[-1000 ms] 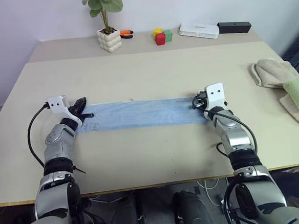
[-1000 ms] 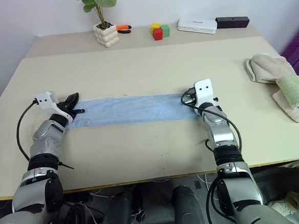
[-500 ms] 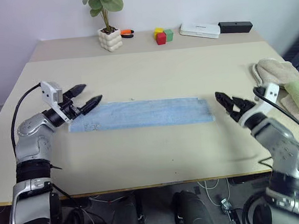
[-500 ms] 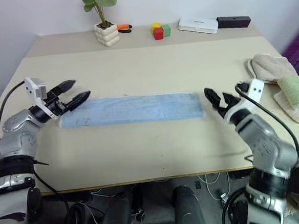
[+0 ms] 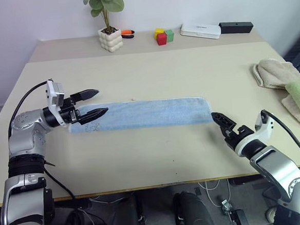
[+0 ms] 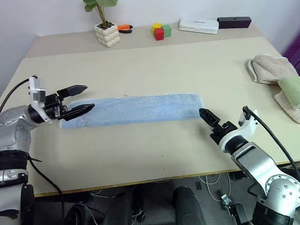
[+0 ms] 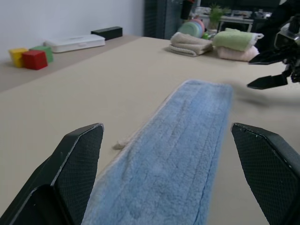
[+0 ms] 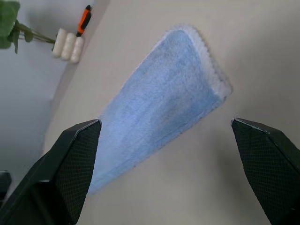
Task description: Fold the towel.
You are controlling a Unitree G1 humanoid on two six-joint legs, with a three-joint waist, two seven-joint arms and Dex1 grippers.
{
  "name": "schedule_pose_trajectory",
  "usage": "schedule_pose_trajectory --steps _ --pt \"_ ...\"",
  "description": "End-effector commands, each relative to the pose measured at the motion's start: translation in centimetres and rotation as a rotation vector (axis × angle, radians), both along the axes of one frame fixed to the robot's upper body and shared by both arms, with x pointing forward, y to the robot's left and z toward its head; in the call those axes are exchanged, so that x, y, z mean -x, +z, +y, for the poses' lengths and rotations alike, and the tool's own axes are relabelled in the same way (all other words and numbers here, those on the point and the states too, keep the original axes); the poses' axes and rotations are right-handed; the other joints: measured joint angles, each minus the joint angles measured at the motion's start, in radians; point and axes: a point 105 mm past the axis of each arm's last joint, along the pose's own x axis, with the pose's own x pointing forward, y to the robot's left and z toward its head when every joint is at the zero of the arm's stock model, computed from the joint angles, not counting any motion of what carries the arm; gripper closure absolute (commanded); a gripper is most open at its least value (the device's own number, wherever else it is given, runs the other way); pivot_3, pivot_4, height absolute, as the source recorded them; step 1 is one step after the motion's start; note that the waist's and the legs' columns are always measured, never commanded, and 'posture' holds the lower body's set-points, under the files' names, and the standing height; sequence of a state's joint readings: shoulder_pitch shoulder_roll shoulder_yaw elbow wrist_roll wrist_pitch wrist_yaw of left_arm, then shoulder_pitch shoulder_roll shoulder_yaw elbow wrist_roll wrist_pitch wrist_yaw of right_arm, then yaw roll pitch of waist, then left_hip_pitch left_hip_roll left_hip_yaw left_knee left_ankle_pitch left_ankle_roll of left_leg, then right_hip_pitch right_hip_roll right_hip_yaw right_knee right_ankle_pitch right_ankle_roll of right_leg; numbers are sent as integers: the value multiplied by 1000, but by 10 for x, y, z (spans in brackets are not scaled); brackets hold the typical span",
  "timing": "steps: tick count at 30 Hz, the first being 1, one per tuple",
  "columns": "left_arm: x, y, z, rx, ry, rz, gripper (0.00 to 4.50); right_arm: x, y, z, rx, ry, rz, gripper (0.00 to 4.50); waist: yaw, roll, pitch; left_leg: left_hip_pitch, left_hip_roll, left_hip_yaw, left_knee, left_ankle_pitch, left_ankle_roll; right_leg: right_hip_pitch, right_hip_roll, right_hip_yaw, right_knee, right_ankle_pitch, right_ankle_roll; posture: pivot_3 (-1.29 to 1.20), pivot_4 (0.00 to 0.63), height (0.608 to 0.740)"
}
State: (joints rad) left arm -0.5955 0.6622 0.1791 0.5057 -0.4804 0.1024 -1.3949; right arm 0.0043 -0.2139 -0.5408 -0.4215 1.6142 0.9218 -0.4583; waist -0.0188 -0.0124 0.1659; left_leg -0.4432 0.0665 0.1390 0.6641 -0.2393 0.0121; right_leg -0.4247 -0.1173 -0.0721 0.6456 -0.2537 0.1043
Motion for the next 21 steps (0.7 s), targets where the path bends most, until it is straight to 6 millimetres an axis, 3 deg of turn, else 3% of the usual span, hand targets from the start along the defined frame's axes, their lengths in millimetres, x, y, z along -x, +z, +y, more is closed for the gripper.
schedule_pose_trajectory --steps 1,13,16,21 --pt "5 7 3 -6 -6 -35 33 -7 9 5 -69 3 -23 0 0 0 0 0 0 0 0 0 0 0 0 0 0 0 0 0 150 735" --pt "16 5 11 -10 49 -45 33 -32 -14 14 -47 6 82 0 1 0 0 0 0 0 0 0 0 0 0 0 0 0 0 0 150 735" --pt "17 6 13 -10 63 -50 0 -39 -19 10 -50 -24 94 853 1 -1 0 0 0 0 0 0 0 0 0 0 0 0 0 0 150 735" --pt "20 5 12 -5 78 -57 0 -56 -18 2 -45 -91 74 3354 1 0 0 0 0 0 1 0 0 0 0 0 0 0 0 0 150 735"
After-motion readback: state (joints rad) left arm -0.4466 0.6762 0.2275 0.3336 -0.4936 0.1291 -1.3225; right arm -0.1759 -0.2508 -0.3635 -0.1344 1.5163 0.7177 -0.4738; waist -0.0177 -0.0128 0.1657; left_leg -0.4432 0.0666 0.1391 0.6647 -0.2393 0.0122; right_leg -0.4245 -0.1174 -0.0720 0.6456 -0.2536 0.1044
